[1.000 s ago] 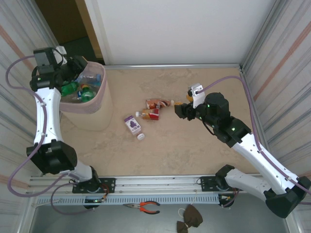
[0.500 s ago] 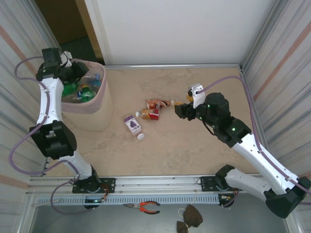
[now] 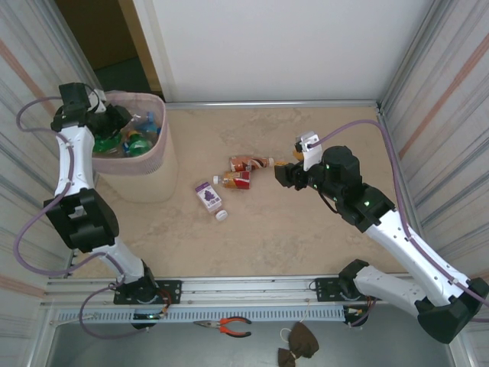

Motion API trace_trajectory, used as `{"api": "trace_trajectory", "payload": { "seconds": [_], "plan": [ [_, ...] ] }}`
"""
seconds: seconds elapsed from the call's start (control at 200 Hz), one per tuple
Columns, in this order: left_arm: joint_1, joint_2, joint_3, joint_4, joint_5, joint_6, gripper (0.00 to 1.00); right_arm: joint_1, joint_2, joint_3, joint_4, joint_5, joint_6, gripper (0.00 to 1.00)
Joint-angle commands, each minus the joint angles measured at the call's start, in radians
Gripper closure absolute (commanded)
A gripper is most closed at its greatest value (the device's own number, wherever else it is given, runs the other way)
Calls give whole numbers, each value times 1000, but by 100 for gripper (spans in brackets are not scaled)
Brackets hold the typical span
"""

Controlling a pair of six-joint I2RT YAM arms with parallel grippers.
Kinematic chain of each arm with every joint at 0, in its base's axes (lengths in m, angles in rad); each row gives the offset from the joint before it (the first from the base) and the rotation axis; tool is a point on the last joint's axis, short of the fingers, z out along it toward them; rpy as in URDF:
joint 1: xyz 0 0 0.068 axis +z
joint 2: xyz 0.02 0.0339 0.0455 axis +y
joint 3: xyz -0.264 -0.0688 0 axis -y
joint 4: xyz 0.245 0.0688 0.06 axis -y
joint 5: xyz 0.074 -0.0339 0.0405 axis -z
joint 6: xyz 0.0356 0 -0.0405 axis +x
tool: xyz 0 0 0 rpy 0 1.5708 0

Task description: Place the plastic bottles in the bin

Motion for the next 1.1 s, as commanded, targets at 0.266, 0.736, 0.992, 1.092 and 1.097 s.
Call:
{"api": "trace_trajectory", "payload": {
  "seconds": [0.266, 0.736, 0.992, 1.092, 1.097],
  "plan": [
    [25, -136, 27, 31, 134, -6, 69, 38, 34, 53, -13, -28, 2, 34],
    [28, -460, -125, 13, 156, 98, 58, 189, 251, 150, -62, -33, -38, 35],
    [27, -646, -281, 19, 190, 128, 54, 262, 404, 210, -62, 17, 63, 36],
    [28, -708, -334, 22, 206, 106, 54, 282, 487, 266, -103, 48, 127, 37],
    [28, -710, -335, 23, 209, 104, 55, 283, 491, 270, -106, 49, 132, 37]
  ]
}}
